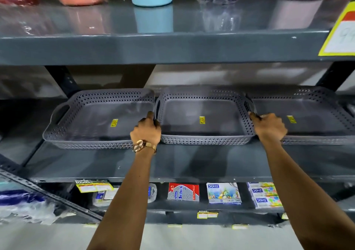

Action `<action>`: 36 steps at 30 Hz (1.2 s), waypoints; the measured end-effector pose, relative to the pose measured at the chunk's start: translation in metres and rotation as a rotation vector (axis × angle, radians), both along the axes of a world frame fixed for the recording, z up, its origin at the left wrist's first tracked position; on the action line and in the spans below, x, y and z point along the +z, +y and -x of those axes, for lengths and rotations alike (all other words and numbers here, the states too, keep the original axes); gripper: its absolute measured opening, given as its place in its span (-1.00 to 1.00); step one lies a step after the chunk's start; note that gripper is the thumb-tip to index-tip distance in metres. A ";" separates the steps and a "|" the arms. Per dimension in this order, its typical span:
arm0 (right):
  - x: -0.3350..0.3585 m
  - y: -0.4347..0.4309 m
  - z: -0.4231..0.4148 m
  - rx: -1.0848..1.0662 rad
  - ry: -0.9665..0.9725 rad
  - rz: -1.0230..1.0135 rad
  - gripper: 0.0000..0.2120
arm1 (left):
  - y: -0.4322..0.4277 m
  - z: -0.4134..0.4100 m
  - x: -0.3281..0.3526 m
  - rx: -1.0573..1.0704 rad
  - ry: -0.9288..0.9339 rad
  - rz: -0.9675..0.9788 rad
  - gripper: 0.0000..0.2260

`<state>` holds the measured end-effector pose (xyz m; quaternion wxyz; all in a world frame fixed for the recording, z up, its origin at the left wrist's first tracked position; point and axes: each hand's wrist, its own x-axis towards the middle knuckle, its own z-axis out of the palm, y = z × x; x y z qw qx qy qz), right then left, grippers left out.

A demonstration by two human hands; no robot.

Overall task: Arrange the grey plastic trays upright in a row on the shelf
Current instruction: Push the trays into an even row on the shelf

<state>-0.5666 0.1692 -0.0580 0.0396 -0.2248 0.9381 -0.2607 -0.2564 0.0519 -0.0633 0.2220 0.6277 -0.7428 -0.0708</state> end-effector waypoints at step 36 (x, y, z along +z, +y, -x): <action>-0.020 0.097 -0.030 0.011 0.144 0.017 -0.41 | 0.086 -0.044 -0.010 0.017 -0.042 -0.025 -0.75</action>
